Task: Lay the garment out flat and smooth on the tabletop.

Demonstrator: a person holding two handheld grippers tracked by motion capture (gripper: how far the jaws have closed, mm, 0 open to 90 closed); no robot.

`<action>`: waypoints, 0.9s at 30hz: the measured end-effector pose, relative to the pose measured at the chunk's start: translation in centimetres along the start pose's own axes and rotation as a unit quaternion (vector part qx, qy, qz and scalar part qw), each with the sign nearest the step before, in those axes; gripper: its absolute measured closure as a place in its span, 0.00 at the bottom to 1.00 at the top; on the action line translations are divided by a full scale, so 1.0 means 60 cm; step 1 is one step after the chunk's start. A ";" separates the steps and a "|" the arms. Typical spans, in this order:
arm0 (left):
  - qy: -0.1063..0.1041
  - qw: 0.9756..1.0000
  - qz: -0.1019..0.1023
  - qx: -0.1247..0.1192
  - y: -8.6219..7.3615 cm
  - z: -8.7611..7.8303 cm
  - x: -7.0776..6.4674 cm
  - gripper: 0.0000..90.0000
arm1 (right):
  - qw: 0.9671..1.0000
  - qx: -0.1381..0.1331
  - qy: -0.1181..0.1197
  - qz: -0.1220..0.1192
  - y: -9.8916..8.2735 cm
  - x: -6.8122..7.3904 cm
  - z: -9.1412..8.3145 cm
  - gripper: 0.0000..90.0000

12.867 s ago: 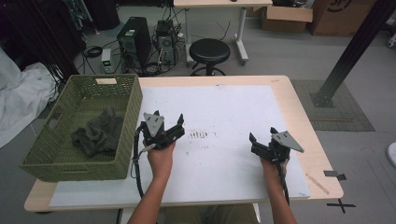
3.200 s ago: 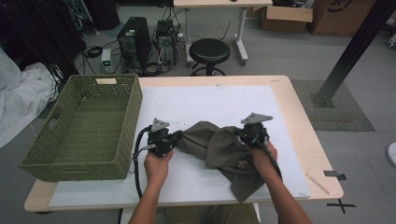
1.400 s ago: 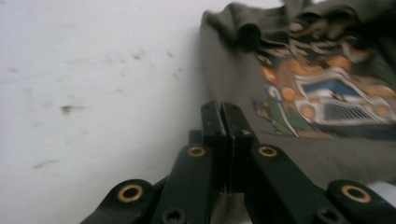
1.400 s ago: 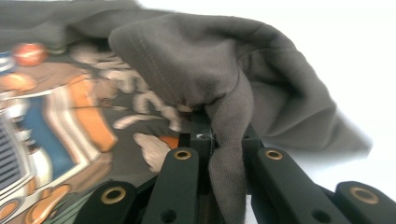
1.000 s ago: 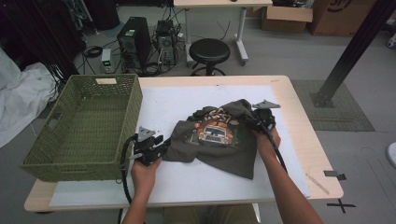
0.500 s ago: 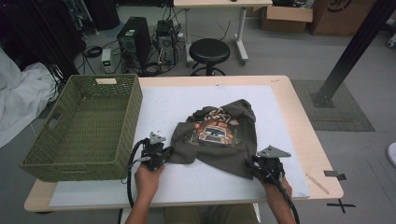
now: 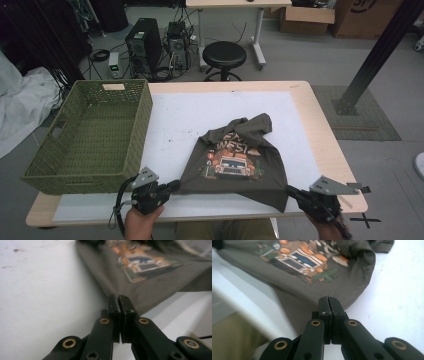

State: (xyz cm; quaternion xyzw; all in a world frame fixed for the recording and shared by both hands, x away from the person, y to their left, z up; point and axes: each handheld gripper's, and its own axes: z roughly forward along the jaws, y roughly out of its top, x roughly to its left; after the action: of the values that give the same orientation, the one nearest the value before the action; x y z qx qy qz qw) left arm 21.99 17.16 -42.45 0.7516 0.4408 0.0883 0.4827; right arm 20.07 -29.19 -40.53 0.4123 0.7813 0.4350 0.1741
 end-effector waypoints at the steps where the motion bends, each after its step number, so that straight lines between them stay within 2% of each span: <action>1: -0.017 1.000 0.000 -0.010 -0.006 -0.013 -0.008 0.99 | 1.000 -0.002 0.005 -0.003 -0.002 0.004 -0.014 1.00; 3: -0.026 1.000 0.000 -0.018 -0.013 -0.025 -0.018 0.98 | 1.000 0.009 0.014 -0.007 -0.008 0.014 -0.045 1.00; 4: -0.019 1.000 0.004 -0.023 -0.014 -0.026 -0.021 0.97 | 1.000 0.014 0.019 -0.004 -0.012 0.015 -0.052 1.00; 5: -0.007 1.000 0.007 -0.024 -0.014 -0.025 -0.023 0.92 | 1.000 0.023 0.022 0.002 -0.016 0.014 -0.055 1.00; 6: 0.012 1.000 0.008 -0.022 -0.013 -0.020 -0.022 0.83 | 0.999 0.028 0.018 0.004 -0.019 0.014 -0.055 0.99; 7: 0.031 0.999 0.006 -0.018 -0.009 -0.009 -0.019 0.76 | 0.999 0.038 0.006 0.001 -0.022 0.013 -0.049 0.91; 8: 0.040 0.999 0.005 -0.016 -0.007 -0.002 -0.016 0.73 | 0.999 0.042 -0.007 0.003 -0.025 0.009 -0.037 0.84; 10: 0.060 0.998 0.011 -0.012 0.005 0.021 -0.013 0.68 | 0.999 0.037 -0.012 0.005 -0.026 0.003 -0.018 0.79; 11: 0.065 0.998 0.011 -0.012 0.015 0.036 -0.012 0.67 | 0.999 0.032 -0.017 0.006 -0.024 -0.001 -0.006 0.74; 13: 0.072 0.997 0.015 -0.015 0.034 0.060 -0.009 0.65 | 0.999 0.019 -0.025 0.004 -0.014 -0.007 0.021 0.70; 16: 0.074 0.997 0.018 -0.015 0.064 0.098 -0.005 0.63 | 0.999 0.001 -0.048 -0.005 0.022 -0.015 0.082 0.62; 18: 0.077 0.997 0.029 -0.009 0.090 0.131 -0.005 0.59 | 0.998 -0.006 -0.063 -0.022 0.056 -0.013 0.126 0.60; 19: 0.077 0.997 0.028 -0.010 0.099 0.146 -0.007 0.57 | 0.997 -0.013 -0.076 -0.031 0.074 -0.010 0.147 0.55; 21: 0.077 0.996 0.034 -0.010 0.118 0.174 -0.012 0.53 | 0.995 -0.018 -0.079 -0.057 0.104 -0.004 0.186 0.56; 22: 0.080 0.996 0.044 -0.009 0.129 0.192 -0.017 0.51 | 0.994 -0.012 -0.077 -0.073 0.120 0.000 0.215 0.56; 23: 0.085 0.995 0.051 -0.008 0.134 0.203 -0.020 0.49 | 0.995 0.002 -0.060 -0.077 0.131 0.001 0.243 0.57; 24: 0.097 0.993 0.066 -0.001 0.141 0.219 -0.023 0.47 | 0.994 0.014 -0.061 -0.086 0.135 0.002 0.258 0.59; 25: 0.108 0.991 0.079 0.011 0.146 0.232 -0.025 0.46 | 0.992 0.032 -0.071 -0.103 0.138 0.002 0.274 0.64; 26: 0.120 0.988 0.095 0.031 0.153 0.252 -0.027 0.46 | 0.990 0.044 -0.079 -0.107 0.139 0.001 0.283 0.74; 27: 0.121 0.986 0.105 0.048 0.157 0.267 -0.027 0.49 | 0.989 0.055 -0.086 -0.106 0.139 -0.006 0.288 0.86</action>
State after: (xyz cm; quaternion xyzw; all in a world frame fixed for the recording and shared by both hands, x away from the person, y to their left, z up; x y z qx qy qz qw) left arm 35.41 4.22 -42.70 0.7995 0.4186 0.2078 0.3773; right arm 35.30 -17.84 -43.39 0.3722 0.8255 0.3328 0.2630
